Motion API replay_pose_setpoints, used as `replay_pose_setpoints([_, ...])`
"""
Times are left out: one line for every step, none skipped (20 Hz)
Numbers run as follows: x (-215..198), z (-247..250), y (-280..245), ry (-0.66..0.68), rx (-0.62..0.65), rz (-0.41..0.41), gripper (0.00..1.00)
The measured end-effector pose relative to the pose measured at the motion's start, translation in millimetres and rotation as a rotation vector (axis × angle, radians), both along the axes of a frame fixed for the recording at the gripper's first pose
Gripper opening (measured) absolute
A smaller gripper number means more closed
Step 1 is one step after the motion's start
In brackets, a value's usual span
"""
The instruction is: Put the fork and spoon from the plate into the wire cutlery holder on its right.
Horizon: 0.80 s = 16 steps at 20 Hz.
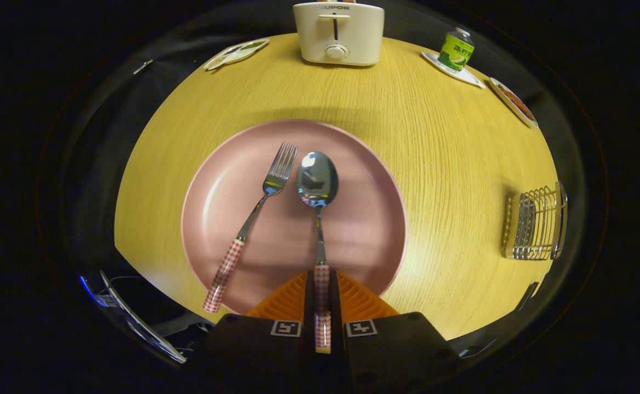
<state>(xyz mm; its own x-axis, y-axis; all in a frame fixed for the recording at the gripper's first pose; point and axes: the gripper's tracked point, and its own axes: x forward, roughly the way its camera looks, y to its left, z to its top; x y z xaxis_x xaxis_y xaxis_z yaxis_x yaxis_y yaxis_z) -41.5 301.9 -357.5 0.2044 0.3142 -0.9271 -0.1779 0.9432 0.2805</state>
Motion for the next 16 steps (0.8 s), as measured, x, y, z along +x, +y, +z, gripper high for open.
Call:
replay_pose_setpoints([-1, 1, -1, 0.012, 0.017, -0.015, 0.13])
replay_pose_setpoints([-1, 2, -2, 0.016, 0.031, -0.029, 0.13])
replay_pose_setpoints([-1, 6, -3, 0.011, 0.056, -0.042, 0.13])
replay_pose_setpoints([-1, 12, -4, 0.008, 0.081, -0.053, 0.13])
replay_pose_setpoints([-1, 20, -5, 0.005, 0.113, -0.058, 0.13])
replay_pose_setpoints([-2, 29, -6, 0.000, 0.142, -0.056, 0.13])
replay_pose_setpoints([-3, 38, -10, -0.010, 0.169, -0.048, 0.13])
replay_pose_setpoints([-4, 49, -15, -0.021, 0.194, -0.041, 0.13])
replay_pose_setpoints([-5, 59, -23, -0.035, 0.217, -0.035, 0.13])
replay_pose_setpoints([-4, 69, -31, -0.054, 0.236, -0.031, 0.13])
replay_pose_setpoints([-3, 78, -42, -0.076, 0.247, -0.026, 0.13])
replay_pose_setpoints([0, 86, -54, -0.103, 0.250, -0.023, 0.13])
replay_pose_setpoints([3, 93, -68, -0.127, 0.243, -0.020, 0.13])
replay_pose_setpoints([6, 99, -82, -0.148, 0.239, -0.017, 0.13])
replay_pose_setpoints([8, 105, -98, -0.170, 0.233, -0.018, 0.13])
replay_pose_setpoints([10, 110, -114, -0.188, 0.225, -0.016, 0.13])
